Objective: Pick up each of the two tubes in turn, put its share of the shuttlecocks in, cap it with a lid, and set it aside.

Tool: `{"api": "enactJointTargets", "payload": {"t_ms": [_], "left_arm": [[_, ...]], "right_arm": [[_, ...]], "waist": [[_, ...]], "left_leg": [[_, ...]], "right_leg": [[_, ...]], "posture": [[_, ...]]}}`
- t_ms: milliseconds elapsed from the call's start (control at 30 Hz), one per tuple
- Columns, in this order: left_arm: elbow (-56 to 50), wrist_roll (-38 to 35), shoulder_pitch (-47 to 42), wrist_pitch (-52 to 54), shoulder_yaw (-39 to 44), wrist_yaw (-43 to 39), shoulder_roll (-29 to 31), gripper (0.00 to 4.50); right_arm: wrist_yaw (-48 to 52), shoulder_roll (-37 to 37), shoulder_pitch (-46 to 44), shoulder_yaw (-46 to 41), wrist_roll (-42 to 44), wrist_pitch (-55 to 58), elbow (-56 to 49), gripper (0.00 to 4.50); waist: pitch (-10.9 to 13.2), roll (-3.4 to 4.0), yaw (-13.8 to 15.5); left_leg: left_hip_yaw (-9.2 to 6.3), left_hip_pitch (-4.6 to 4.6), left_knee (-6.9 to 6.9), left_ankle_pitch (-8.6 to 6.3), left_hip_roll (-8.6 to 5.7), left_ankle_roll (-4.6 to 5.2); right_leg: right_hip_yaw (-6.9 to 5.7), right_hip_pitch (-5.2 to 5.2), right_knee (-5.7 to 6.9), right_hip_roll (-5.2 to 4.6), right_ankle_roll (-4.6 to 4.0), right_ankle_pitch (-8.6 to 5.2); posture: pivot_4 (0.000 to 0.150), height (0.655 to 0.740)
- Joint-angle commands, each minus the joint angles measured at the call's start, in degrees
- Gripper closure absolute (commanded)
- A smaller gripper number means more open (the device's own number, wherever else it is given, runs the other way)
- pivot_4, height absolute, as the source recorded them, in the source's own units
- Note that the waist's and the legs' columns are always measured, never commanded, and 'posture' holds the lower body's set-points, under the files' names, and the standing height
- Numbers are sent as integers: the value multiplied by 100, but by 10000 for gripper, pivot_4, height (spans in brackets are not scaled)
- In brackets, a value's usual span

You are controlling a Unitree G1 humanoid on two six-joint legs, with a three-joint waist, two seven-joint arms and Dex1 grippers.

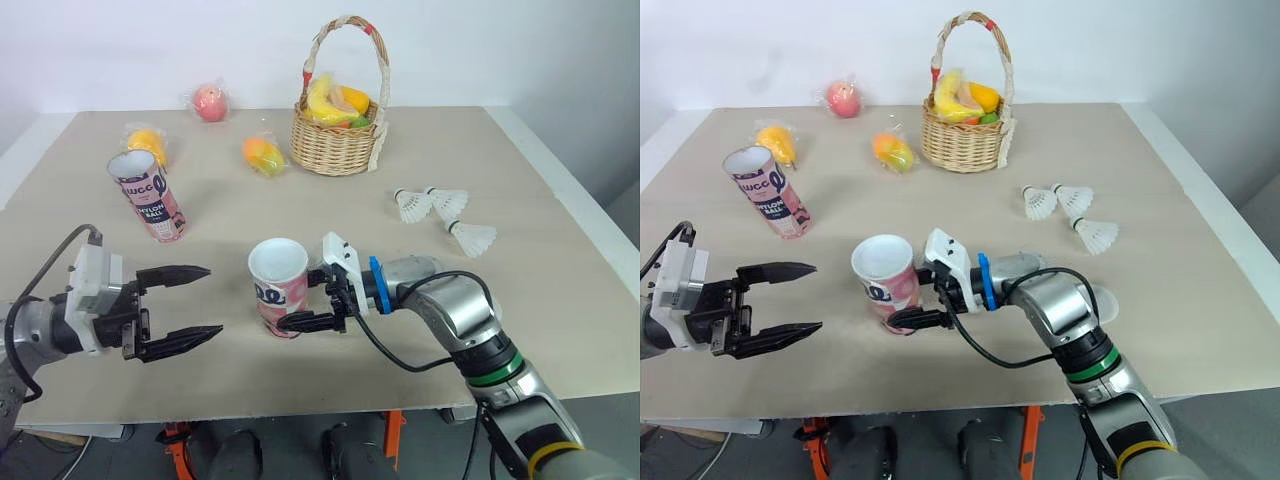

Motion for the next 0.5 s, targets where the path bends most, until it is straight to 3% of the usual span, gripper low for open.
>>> {"api": "enactJointTargets", "payload": {"t_ms": [33,300,500], "left_arm": [[91,82,-235,-167,-138,19,-45,0],[823,332,-1571,-218,-1174,26,-566,0],[1757,680,-3184,-294,-2001,81,-1422,0]], "right_arm": [[31,30,-131,-208,170,12,-107,17375],[44,-455,-317,-966,335,-47,126,17375],[-833,-1249,-1047,-2426,66,-580,2037,17375]], "waist": [[0,0,1],[5,3,41],[9,-3,34]], "left_leg": [[0,0,0,0,0,0],[-5,-2,12,1,-4,-1],[2,-7,41,3,-18,-4]], "right_leg": [[0,0,0,0,0,0],[-2,6,4,1,5,4],[10,21,-1,-7,19,31]], "posture": [[1500,7400],[1500,7400],[1500,7400]]}}
